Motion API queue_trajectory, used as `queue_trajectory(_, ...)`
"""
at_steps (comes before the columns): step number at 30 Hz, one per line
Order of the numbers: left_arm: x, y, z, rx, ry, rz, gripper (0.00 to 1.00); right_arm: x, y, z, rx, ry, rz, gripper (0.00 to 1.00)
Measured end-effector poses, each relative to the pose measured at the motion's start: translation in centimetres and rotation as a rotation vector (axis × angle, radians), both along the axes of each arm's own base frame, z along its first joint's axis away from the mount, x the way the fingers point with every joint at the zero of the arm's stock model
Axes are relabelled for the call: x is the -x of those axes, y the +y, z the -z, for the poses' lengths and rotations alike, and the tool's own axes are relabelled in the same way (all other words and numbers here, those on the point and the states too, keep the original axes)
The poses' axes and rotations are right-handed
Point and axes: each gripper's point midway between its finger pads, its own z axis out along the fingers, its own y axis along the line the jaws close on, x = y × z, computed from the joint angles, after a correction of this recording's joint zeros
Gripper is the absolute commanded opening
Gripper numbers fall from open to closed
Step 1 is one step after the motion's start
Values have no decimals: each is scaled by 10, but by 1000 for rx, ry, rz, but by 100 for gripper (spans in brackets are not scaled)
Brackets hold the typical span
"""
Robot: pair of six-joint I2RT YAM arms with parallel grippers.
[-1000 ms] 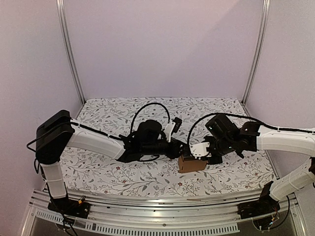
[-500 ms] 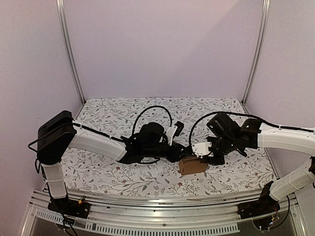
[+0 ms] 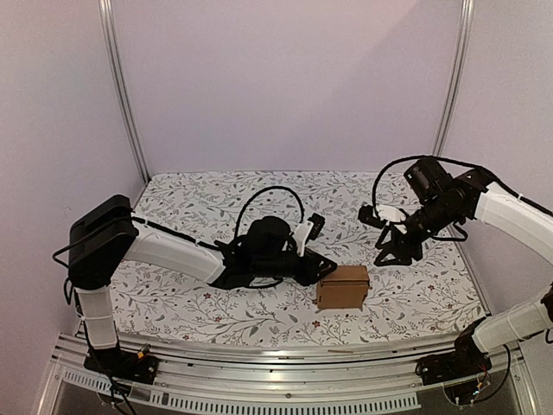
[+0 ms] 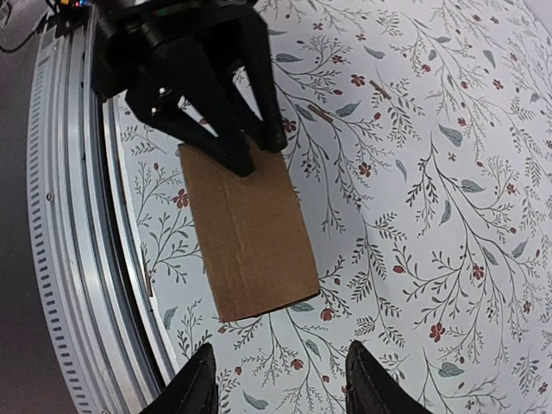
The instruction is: Fold the paper box
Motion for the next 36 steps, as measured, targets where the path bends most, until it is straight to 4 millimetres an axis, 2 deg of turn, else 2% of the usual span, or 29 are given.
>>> queue_trajectory(3, 0, 0, 0, -3, -9, -1, 27, -26, -9, -10, -142, 148, 171, 51)
queue_trajectory(6, 0, 0, 1, -11, -22, -6, 27, -37, -9, 6, -223, 354, 279, 54)
queue_trajectory(10, 1, -1, 1, -24, -52, -14, 27, -34, 4, 38, -250, 624, 337, 54)
queue_trajectory(13, 2, -2, 1, -33, -72, -20, 27, -27, 7, 54, -238, 749, 355, 54)
queue_trajectory(19, 1, -2, 2, -43, -89, -33, 27, -20, 7, 66, -214, 848, 373, 51)
queue_trajectory(24, 2, -2, 2, -48, -99, -36, 27, -15, 6, 77, -188, 906, 384, 40)
queue_trajectory(31, 2, -1, 2, -54, -106, -41, 28, -14, 5, 84, -169, 985, 411, 32)
queue_trajectory(36, 11, 14, 0, -65, -114, -40, 29, -13, 8, 84, -179, 1022, 411, 29)
